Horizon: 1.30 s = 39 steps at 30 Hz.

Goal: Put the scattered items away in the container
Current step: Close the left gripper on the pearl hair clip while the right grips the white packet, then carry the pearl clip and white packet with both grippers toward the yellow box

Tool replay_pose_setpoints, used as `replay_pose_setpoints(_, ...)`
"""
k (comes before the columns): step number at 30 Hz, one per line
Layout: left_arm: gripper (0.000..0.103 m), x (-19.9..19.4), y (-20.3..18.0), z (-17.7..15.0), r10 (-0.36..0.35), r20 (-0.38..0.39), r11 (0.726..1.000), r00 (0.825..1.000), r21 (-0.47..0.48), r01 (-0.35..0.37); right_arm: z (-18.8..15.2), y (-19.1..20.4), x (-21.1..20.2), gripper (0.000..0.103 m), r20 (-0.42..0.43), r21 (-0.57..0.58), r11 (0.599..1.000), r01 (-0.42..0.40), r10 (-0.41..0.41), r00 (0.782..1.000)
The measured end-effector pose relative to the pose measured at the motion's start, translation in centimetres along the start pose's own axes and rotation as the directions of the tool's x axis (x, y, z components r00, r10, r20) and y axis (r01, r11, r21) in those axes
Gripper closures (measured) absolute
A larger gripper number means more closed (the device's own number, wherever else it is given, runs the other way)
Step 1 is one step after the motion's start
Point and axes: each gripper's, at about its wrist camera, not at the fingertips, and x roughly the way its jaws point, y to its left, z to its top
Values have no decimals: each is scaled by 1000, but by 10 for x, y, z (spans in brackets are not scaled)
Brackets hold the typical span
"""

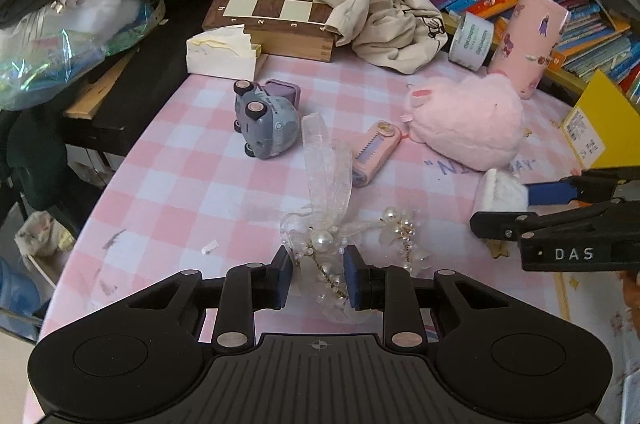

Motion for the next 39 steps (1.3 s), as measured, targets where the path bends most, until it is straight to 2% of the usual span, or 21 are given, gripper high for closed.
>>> replay_pose_setpoints(8, 78, -13, -4, -1, -17, 29, 1000, 999, -1, 17, -14, 6, -17, 41, -10, 18, 1000, 5, -5, 1000)
replay_pose_setpoints(21, 78, -42, -15, -13, -77, 58, 997, 995, 34, 76, -31, 25, -52, 41, 29, 14, 1000, 18, -18, 999)
replay_pose_setpoints(39, 78, -82, -13, -36, -122, 102, 989, 987, 91, 113, -59, 58, -90, 41, 67, 21, 998, 67, -68, 995)
